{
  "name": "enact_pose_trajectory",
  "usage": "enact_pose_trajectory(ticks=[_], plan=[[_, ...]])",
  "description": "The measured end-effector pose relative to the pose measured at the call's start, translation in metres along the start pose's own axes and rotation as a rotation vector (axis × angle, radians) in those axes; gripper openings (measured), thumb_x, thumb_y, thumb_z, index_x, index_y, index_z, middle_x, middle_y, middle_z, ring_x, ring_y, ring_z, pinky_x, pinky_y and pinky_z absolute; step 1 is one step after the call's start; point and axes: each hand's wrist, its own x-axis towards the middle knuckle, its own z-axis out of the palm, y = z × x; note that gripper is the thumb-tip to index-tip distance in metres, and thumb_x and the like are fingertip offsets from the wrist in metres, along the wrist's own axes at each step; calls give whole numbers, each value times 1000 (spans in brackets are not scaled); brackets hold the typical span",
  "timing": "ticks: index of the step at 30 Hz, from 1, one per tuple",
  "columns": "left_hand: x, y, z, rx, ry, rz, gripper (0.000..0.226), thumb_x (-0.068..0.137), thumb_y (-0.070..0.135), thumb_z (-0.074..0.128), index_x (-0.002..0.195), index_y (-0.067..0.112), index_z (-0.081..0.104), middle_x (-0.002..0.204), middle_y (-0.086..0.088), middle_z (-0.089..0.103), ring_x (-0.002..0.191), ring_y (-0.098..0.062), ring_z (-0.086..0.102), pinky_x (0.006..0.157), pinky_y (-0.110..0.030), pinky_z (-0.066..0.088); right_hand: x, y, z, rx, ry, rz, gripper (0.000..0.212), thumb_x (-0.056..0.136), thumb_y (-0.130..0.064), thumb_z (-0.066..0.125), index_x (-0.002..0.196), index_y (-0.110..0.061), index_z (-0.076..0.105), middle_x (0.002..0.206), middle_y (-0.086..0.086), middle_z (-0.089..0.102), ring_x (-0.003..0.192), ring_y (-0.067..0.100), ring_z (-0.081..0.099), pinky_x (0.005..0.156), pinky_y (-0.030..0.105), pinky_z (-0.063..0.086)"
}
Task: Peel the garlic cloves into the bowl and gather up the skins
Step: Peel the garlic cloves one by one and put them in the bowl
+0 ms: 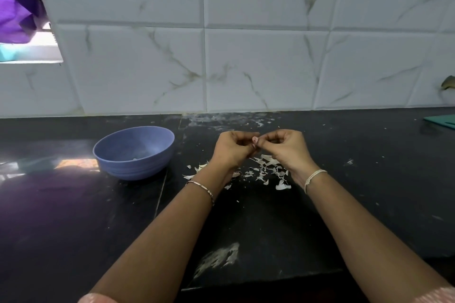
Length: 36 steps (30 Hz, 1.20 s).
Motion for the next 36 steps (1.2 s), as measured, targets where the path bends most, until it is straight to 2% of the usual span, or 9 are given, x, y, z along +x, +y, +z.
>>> enact_pose_trajectory(ticks=[3, 7, 12, 17, 21, 25, 27, 31, 36], plan=[[-2, 2, -1, -89, -19, -47, 23, 87, -9, 63, 110, -7, 66, 74, -6, 71, 61, -9, 68, 65, -17, 57, 0, 1, 0, -22, 17, 2, 10, 78, -12, 81, 80, -4, 74, 73, 6, 72, 59, -2, 63, 52, 9, 44], [-6, 7, -3, -198, -24, -99, 13, 88, -9, 62, 100, -4, 66, 78, -13, 69, 60, -11, 70, 62, -18, 58, 0, 2, 1, -31, 19, -4, 5, 81, -13, 78, 81, -9, 75, 80, 11, 74, 75, 16, 69, 65, 19, 53], [-8, 6, -3, -227, 10, -88, 9, 85, -8, 66, 92, -2, 65, 73, -12, 69, 61, -15, 70, 66, -24, 60, -3, 2, 5, -118, 12, -68, 12, 88, -10, 71, 78, -16, 72, 74, -2, 72, 70, 6, 67, 66, 16, 53], [-12, 6, 3, -150, 40, -34, 4, 87, 5, 70, 89, 4, 66, 75, -9, 65, 60, -13, 65, 57, -21, 57, 2, 8, 7, -221, 33, -64, 9, 95, -17, 60, 90, -13, 68, 87, 3, 72, 84, 16, 68, 77, 30, 55], [-15, 11, 2, -213, 55, 0, 10, 89, 11, 70, 95, 3, 67, 74, -5, 61, 59, -8, 64, 60, -23, 59, 2, 11, 5, -380, 31, -35, 12, 97, -20, 55, 98, -12, 64, 78, -5, 60, 70, 9, 54, 69, 30, 44], [-20, 17, 0, -278, -21, -52, 7, 89, 12, 70, 93, 7, 67, 79, -4, 69, 62, -7, 66, 57, -24, 58, 2, 11, -6, -677, -42, -48, 8, 94, -19, 59, 89, -20, 66, 83, -4, 66, 84, 19, 64, 78, 32, 49], [-22, 17, 0, -276, -45, -81, 6, 88, 12, 71, 92, 8, 67, 84, -6, 72, 66, -10, 68, 57, -24, 57, 3, 8, -11, -719, -29, -94, 6, 89, -20, 68, 86, -19, 72, 80, -3, 69, 82, 18, 65, 77, 30, 50], [-22, 16, 0, -277, -22, -101, 10, 85, 11, 74, 88, 9, 65, 88, -9, 73, 70, -17, 67, 55, -24, 57, 1, 1, -14, -537, 115, -124, 21, 74, -18, 82, 64, -19, 64, 65, -7, 65, 64, 12, 61, 63, 27, 50], [-19, 15, -2, -248, 30, -77, 9, 85, 8, 73, 84, 7, 64, 80, -8, 66, 64, -14, 63, 53, -23, 56, -7, -10, -10, 18, -43, -46, 6, 88, -12, 71, 88, -11, 65, 82, 3, 65, 62, 5, 62, 56, 18, 53]])
